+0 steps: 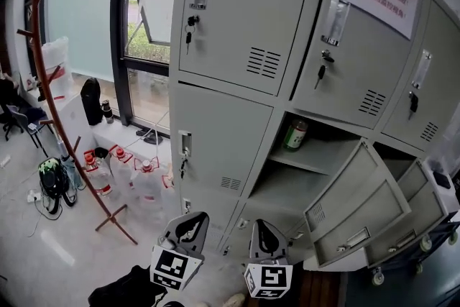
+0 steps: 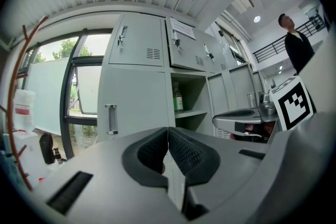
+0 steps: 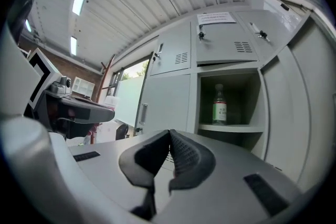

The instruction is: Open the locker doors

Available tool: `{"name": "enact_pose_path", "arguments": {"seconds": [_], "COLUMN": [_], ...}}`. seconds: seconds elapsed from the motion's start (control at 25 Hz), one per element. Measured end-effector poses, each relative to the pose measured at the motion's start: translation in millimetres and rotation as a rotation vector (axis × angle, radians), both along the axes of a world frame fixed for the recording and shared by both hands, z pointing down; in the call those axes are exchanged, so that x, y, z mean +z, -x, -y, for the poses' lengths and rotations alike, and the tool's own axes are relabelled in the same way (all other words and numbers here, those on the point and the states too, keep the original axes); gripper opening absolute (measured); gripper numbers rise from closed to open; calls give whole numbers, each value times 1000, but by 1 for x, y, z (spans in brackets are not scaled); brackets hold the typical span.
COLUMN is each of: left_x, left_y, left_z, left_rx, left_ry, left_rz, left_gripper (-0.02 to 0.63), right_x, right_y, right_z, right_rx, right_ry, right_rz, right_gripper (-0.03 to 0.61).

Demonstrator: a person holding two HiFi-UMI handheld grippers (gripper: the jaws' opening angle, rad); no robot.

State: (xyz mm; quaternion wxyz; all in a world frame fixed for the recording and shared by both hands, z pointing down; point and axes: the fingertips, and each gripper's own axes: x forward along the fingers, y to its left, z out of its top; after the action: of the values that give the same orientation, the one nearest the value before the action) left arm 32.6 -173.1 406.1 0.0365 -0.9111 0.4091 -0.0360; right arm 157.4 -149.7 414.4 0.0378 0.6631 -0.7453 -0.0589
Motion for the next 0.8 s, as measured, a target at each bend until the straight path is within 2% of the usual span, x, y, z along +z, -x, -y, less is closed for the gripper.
{"name": "enact_pose_path", "arguments": {"seconds": [0.44, 0.8], "left_x": [-11, -6], "left_y": [124, 177], "left_z": [23, 59], "left_rx": [-298, -460], "left_ry": [-3, 18], "left_rz": [-16, -34], "left_gripper": [25, 25], "right_x": [-16, -24], "right_y": [118, 171], "right_z": [72, 136], "right_rx": [-283, -407], "right_ry": [-8, -24], "right_rz": [-16, -46], "right_gripper": [16, 17]}}
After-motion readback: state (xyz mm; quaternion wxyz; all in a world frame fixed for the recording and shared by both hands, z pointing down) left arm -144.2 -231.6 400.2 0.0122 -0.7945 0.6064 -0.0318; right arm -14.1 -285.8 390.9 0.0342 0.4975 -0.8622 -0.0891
